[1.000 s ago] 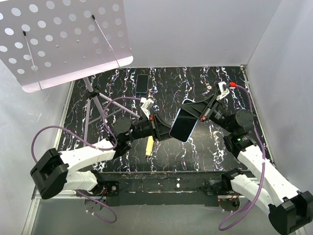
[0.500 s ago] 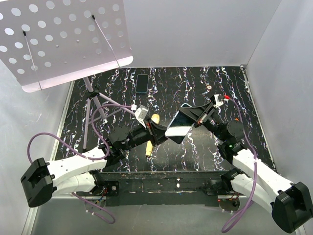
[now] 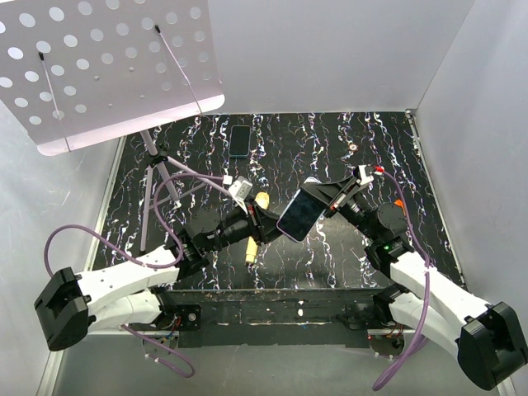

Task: Take the phone out of the phone case
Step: Remove the phone case from the phone.

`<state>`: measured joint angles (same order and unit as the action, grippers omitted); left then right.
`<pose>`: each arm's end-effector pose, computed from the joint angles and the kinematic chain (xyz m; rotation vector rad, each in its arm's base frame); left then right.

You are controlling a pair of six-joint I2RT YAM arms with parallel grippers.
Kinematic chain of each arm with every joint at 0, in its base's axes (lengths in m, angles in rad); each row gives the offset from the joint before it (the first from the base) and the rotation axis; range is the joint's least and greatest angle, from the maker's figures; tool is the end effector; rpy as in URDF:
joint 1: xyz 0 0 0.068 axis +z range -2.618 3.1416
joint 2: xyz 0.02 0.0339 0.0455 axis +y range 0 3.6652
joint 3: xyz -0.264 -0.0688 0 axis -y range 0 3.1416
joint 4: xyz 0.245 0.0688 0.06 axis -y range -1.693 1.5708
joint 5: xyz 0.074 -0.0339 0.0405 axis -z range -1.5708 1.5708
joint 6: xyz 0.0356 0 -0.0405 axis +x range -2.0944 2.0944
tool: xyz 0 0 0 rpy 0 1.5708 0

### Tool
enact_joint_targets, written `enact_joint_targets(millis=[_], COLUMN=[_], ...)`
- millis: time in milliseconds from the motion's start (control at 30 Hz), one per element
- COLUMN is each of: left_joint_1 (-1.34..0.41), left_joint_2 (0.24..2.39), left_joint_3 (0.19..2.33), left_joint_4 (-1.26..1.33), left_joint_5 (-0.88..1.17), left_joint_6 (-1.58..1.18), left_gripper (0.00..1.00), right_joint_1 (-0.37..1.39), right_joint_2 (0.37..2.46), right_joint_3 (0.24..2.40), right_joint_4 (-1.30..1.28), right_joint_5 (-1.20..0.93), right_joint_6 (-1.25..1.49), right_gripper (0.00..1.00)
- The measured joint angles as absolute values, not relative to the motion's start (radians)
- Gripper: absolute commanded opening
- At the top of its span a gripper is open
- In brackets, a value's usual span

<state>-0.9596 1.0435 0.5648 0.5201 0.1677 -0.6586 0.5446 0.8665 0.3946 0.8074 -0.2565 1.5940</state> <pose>0.1336 -0.2010 0.2866 0.4027 1.6609 -1.3829 0.1638 0.1098 0.2925 0.5181 1.4412 1.9534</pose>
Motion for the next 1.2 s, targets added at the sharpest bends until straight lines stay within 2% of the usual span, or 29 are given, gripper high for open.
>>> enact_joint_targets(millis=[100, 167, 233, 267, 300, 400, 533, 600, 733, 867, 1067, 1200], left_joint_1=[-0.952, -0.937, -0.920, -0.912, -0.906, -0.890, -0.880, -0.879, -0.876, -0.874, -0.874, -0.874], left_joint_2=[1.009, 0.965, 0.904, 0.876, 0.854, 0.793, 0.725, 0.694, 0.657, 0.681, 0.805, 0.876], left_joint_3=[0.582, 0.578, 0.557, 0.551, 0.551, 0.567, 0.616, 0.636, 0.670, 0.670, 0.608, 0.574], left_joint_4=[0.433, 0.366, 0.304, 0.266, 0.230, 0.081, -0.112, -0.173, -0.223, -0.123, 0.192, 0.307], left_joint_5=[0.195, 0.195, 0.197, 0.200, 0.207, 0.234, 0.272, 0.288, 0.353, 0.434, 0.513, 0.535], left_joint_6=[-0.674, -0.677, -0.664, -0.655, -0.646, -0.596, -0.517, -0.496, -0.508, -0.629, -0.885, -1.003], left_gripper=[0.52, 0.65, 0.73, 0.80, 0.82, 0.82, 0.77, 0.72, 0.73, 0.74, 0.62, 0.57], right_joint_1=[0.531, 0.520, 0.509, 0.505, 0.503, 0.500, 0.496, 0.496, 0.496, 0.496, 0.496, 0.496], right_joint_2=[0.864, 0.849, 0.817, 0.797, 0.780, 0.714, 0.634, 0.614, 0.610, 0.636, 0.694, 0.694], right_joint_3=[0.395, 0.395, 0.398, 0.402, 0.408, 0.448, 0.532, 0.574, 0.640, 0.645, 0.645, 0.645], right_joint_4=[0.790, 0.756, 0.706, 0.672, 0.638, 0.496, 0.283, 0.197, 0.081, 0.033, 0.022, 0.037], right_joint_5=[-0.294, -0.324, -0.352, -0.364, -0.372, -0.382, -0.347, -0.325, -0.296, -0.300, -0.351, -0.379], right_joint_6=[1.579, 1.561, 1.525, 1.501, 1.478, 1.381, 1.231, 1.168, 1.064, 1.016, 1.008, 1.017], right_gripper=[0.01, 0.01, 0.01, 0.01, 0.01, 0.01, 0.01, 0.01, 0.01, 0.01, 0.01, 0.01])
